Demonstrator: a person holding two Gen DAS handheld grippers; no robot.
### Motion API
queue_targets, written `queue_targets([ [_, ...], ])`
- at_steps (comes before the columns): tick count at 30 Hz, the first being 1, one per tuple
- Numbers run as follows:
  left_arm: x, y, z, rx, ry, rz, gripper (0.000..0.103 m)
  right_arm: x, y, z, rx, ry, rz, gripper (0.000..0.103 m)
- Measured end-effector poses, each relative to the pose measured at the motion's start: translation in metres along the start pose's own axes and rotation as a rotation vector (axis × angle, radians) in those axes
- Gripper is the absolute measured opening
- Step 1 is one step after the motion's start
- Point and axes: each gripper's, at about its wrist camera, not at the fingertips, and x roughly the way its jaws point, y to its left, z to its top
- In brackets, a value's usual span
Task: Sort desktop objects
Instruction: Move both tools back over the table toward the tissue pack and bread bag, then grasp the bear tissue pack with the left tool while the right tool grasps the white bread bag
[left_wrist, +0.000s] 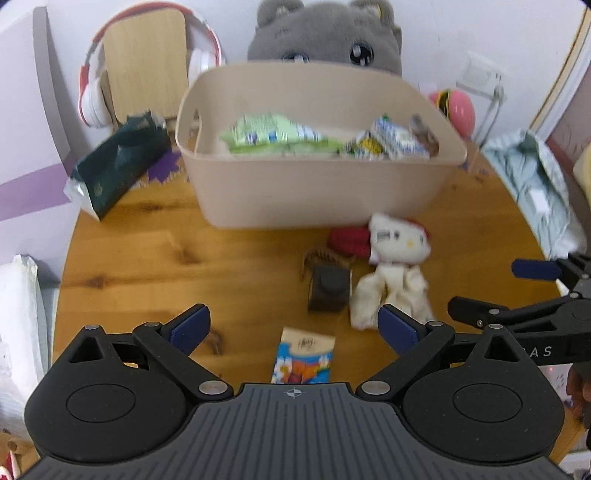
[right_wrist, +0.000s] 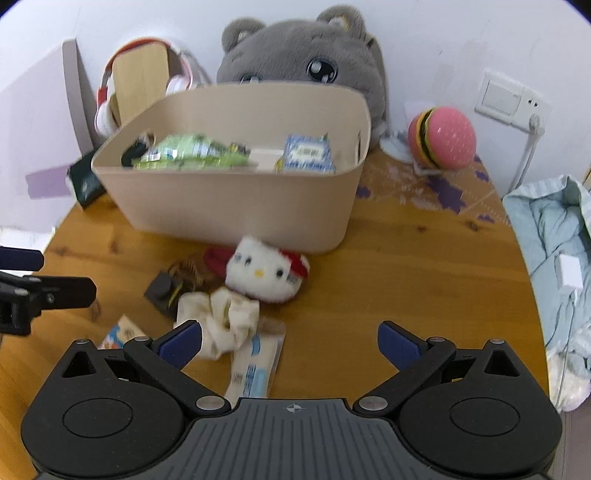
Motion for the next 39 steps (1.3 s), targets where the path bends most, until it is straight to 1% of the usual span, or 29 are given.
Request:
queue_targets([
  [6, 0.019, -0.001, -0.014, -0.01, 0.075, 0.017, 0.099, 0.019, 0.009, -0.015, -0.045, 0.058, -0.002, 0.103],
  [12, 0.036, 0.0, -0.02, -0.011, 0.109, 0.017, 0.099, 0.032, 0.013, -0.025, -0.057, 0.1, 0.007, 0.103],
  [20, 0.058, -0.001, -0.027, 0.008, 0.17, 0.012, 0.099, 0.049, 0.018, -0.028, -0.075, 0.13, 0.003, 0.103],
  [23, 0.066, -0.001, -0.03, 0.017, 0.191, 0.011, 0.099, 0.054, 0.021, -0.026, -0.096, 0.139, -0.002, 0.097],
  [26, 0.073, -0.002, -0.031, 0.035, 0.208, 0.018, 0.099, 0.06, 0.023, -0.025, -0.111, 0.15, -0.009, 0.093],
  [28, 0.076, -0.003, -0.032, 0.048, 0.201, 0.027, 0.099, 0.064, 0.023, -0.024, -0.115, 0.162, -0.01, 0.083],
  [29, 0.077, -0.003, -0.032, 0.052, 0.197, 0.033, 0.098, 0.066, 0.022, -0.025, -0.114, 0.17, -0.007, 0.081],
  [30, 0.078, -0.002, -0.033, 0.052, 0.195, 0.039, 0.097, 0.067, 0.021, -0.026, -0.11, 0.172, 0.001, 0.08],
  [32, 0.08, 0.0, -0.033, 0.048, 0.201, 0.027, 0.078, 0.067, 0.019, -0.027, -0.107, 0.162, 0.005, 0.079],
  [33, 0.081, 0.0, -0.033, 0.052, 0.2, 0.027, 0.067, 0.066, 0.018, -0.027, -0.108, 0.158, 0.009, 0.075],
  [34, 0.08, 0.0, -0.033, 0.064, 0.186, 0.034, 0.055, 0.066, 0.017, -0.028, -0.109, 0.153, 0.014, 0.068],
  [35, 0.079, 0.0, -0.032, 0.07, 0.177, 0.038, 0.052, 0.065, 0.016, -0.028, -0.108, 0.15, 0.019, 0.063],
  [36, 0.079, 0.001, -0.031, 0.065, 0.175, 0.039, 0.049, 0.065, 0.015, -0.028, -0.106, 0.148, 0.021, 0.057],
  [37, 0.078, 0.003, -0.031, 0.056, 0.173, 0.035, 0.047, 0.064, 0.014, -0.028, -0.107, 0.146, 0.021, 0.049],
  [38, 0.078, 0.005, -0.031, 0.047, 0.172, 0.027, 0.047, 0.063, 0.013, -0.028, -0.106, 0.144, 0.021, 0.044],
  [39, 0.077, 0.006, -0.031, 0.042, 0.17, 0.022, 0.047, 0.062, 0.012, -0.028, -0.103, 0.143, 0.021, 0.035],
])
